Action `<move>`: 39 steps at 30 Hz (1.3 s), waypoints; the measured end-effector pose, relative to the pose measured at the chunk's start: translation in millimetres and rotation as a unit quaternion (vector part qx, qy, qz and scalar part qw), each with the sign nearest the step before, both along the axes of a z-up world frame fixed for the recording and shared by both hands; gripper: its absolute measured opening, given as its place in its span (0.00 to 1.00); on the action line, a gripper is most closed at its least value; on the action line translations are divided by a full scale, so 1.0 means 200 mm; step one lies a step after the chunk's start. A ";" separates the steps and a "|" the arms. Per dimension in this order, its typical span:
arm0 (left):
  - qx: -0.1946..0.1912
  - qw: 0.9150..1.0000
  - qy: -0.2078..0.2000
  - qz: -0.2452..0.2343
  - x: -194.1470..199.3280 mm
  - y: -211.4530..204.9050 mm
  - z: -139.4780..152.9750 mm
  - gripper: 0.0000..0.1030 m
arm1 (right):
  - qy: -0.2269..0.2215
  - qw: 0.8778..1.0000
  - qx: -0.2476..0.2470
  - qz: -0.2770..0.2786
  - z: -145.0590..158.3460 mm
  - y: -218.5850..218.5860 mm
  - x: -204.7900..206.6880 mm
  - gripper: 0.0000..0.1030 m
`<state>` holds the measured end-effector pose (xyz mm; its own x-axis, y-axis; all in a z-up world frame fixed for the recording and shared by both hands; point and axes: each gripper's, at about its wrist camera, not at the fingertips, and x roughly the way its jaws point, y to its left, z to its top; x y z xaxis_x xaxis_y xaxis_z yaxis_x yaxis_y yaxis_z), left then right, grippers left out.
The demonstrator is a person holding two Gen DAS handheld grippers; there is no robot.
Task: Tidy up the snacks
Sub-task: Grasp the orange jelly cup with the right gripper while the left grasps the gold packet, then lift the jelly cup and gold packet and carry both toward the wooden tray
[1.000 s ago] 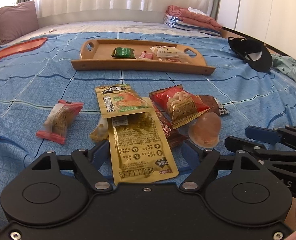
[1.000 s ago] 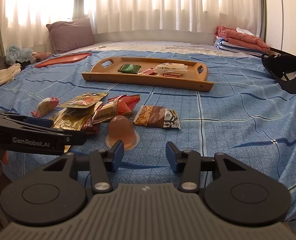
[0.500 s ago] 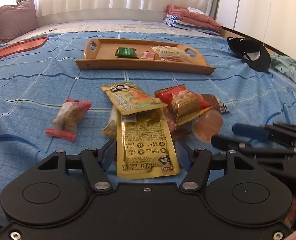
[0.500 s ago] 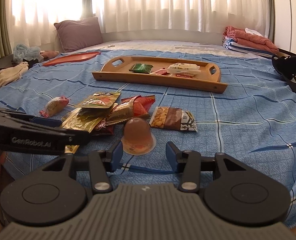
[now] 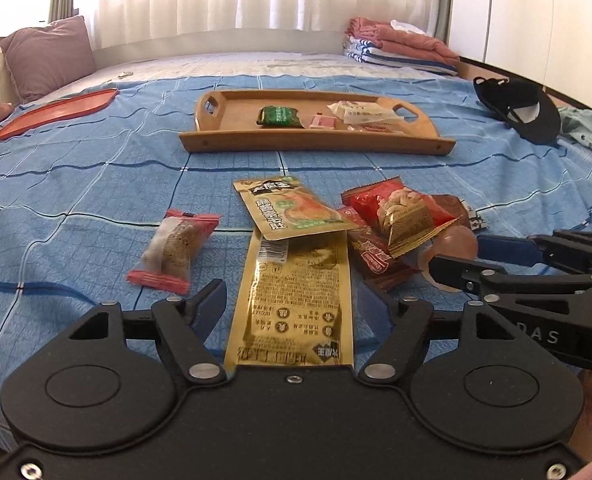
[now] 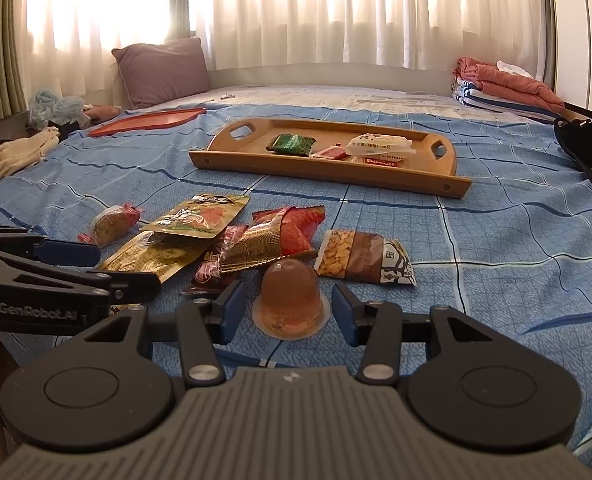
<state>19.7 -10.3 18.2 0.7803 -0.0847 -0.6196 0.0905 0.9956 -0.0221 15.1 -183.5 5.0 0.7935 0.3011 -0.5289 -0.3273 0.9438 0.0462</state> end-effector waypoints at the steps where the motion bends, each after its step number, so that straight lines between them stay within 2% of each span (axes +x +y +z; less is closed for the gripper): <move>1: -0.003 1.000 0.002 0.001 0.01 0.00 -0.01 0.68 | 0.000 1.000 -0.001 0.000 0.00 0.00 0.00 0.61; 5: -0.007 1.000 0.004 -0.007 0.03 -0.02 -0.03 0.59 | 0.002 1.000 -0.006 0.001 -0.01 0.00 0.03 0.61; 11: 0.002 1.000 -0.008 -0.013 0.00 -0.04 -0.01 0.57 | 0.006 1.000 -0.009 0.005 -0.03 0.02 0.05 0.61; 12: 0.006 1.000 -0.010 -0.015 0.00 -0.04 -0.01 0.57 | 0.013 1.000 -0.009 0.009 -0.03 0.03 0.06 0.59; 13: 0.008 1.000 -0.011 -0.018 -0.01 -0.04 -0.01 0.57 | 0.019 1.000 -0.011 0.012 -0.03 0.03 0.07 0.49; 15: 0.004 1.000 -0.011 -0.020 -0.03 -0.04 0.00 0.56 | 0.015 1.000 -0.020 0.013 -0.03 0.05 0.06 0.48; 17: 0.002 1.000 -0.013 -0.021 -0.05 -0.03 0.02 0.56 | 0.011 0.999 -0.027 0.015 -0.03 0.06 0.05 0.41; 27: -0.006 0.999 -0.029 -0.023 -0.14 0.00 0.11 0.54 | 0.009 1.000 -0.011 0.008 0.03 0.04 -0.01 0.40; 32: -0.029 0.998 -0.044 -0.023 -0.18 0.03 0.19 0.52 | -0.009 1.000 -0.004 -0.001 0.10 0.02 -0.04 0.40; 39: -0.026 0.997 -0.072 -0.030 -0.18 0.01 0.32 0.51 | -0.035 0.999 0.005 -0.037 0.22 -0.03 0.00 0.40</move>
<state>-15.6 -8.1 83.2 0.8529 -0.1631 -0.4959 0.1561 0.9862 -0.0559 14.4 -190.3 49.7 0.8484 0.2455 -0.4690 -0.2602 0.9649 0.0345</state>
